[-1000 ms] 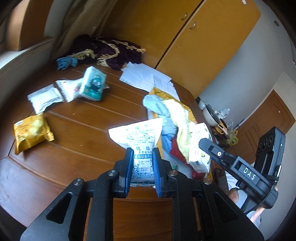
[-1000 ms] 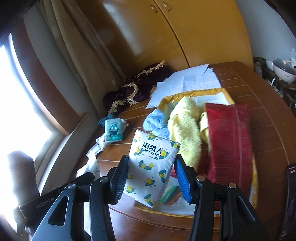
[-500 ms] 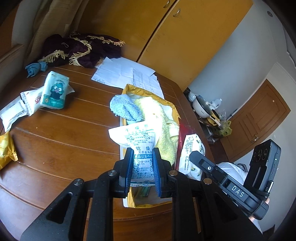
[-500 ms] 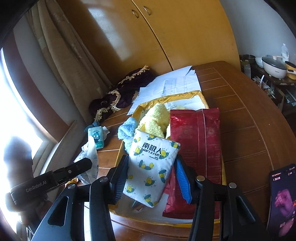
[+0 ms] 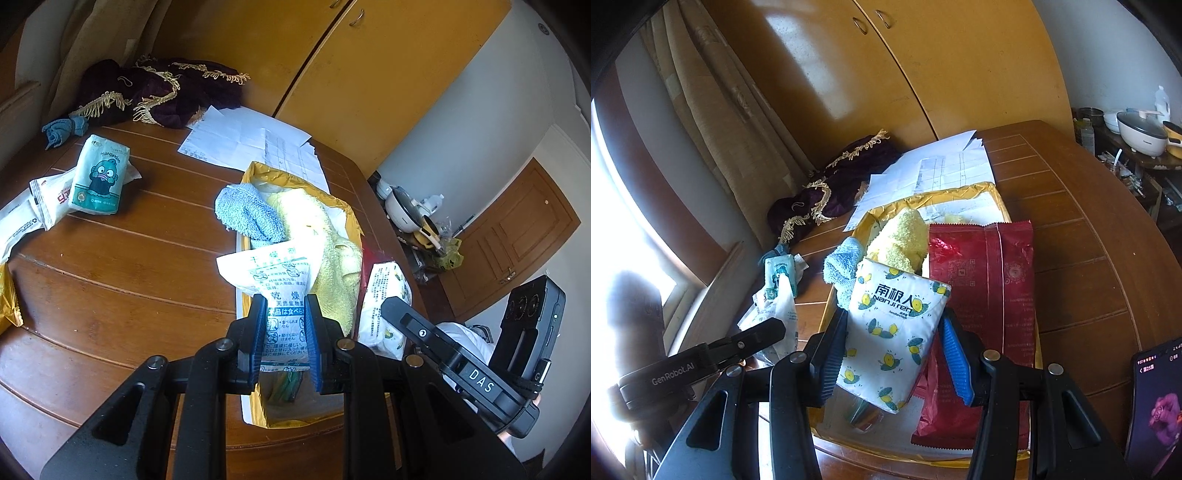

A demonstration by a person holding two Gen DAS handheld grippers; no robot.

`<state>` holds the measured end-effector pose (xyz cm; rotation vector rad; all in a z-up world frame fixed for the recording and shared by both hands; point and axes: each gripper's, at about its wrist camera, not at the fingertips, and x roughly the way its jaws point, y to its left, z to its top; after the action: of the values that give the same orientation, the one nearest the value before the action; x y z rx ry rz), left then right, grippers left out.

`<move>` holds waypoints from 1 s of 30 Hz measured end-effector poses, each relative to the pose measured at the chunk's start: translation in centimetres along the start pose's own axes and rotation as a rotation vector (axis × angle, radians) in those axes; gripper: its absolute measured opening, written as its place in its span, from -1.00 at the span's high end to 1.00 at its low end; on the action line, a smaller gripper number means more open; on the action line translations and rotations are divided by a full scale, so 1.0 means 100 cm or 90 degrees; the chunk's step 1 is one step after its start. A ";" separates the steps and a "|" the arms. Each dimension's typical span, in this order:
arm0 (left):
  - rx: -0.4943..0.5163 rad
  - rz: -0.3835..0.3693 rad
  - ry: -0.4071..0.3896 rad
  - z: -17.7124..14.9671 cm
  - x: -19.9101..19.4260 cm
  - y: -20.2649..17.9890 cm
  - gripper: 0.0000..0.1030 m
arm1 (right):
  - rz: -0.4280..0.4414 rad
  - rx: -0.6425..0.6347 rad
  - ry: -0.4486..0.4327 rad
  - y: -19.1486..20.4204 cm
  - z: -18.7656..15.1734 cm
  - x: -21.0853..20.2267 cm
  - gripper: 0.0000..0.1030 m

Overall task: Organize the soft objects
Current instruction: 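Carry both packets over the white box with both tools, then lower both packets into the box and open both tools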

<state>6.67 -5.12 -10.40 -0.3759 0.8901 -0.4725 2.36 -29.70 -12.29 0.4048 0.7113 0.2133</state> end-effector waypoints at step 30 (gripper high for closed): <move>0.026 0.011 0.056 0.101 0.107 -0.021 0.66 | -0.094 0.068 0.053 -0.040 0.100 0.080 -0.02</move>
<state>20.13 -11.46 -10.45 -0.3119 0.9663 -0.4930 15.16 -33.61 -11.88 0.4455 0.8332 0.0530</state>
